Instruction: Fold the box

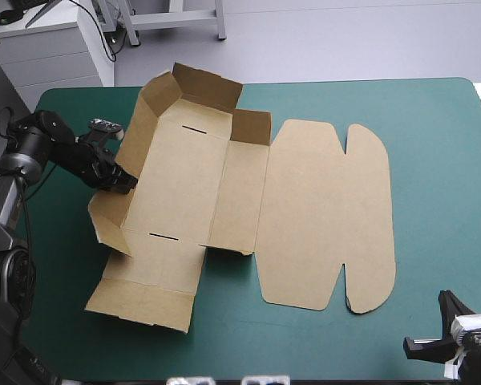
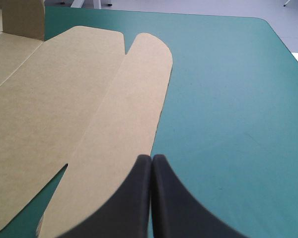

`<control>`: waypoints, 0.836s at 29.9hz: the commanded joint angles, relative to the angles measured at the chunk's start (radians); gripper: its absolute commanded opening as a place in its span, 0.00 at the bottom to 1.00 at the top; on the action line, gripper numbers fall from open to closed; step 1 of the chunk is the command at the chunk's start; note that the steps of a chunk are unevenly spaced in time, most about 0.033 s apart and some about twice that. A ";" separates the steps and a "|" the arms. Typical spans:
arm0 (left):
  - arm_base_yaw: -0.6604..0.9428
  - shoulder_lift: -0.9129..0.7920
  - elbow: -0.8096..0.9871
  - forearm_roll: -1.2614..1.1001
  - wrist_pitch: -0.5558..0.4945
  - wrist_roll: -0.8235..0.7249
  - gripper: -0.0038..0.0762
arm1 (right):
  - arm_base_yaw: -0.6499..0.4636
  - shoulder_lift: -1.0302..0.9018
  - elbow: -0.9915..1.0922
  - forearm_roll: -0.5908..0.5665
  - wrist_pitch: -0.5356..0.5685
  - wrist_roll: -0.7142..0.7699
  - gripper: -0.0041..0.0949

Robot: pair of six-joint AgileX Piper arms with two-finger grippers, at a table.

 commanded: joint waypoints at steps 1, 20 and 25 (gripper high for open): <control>-0.056 -0.053 -0.067 0.020 0.041 0.066 0.04 | -0.002 -0.015 -0.024 0.002 -0.090 -0.004 0.02; -0.364 -0.053 -0.115 0.553 -0.370 0.218 0.04 | -0.002 -0.015 -0.024 0.052 -0.090 -0.004 0.02; -0.416 -0.053 -0.115 0.682 -0.448 0.218 0.04 | -0.002 -0.015 -0.024 0.052 -0.090 -0.004 0.02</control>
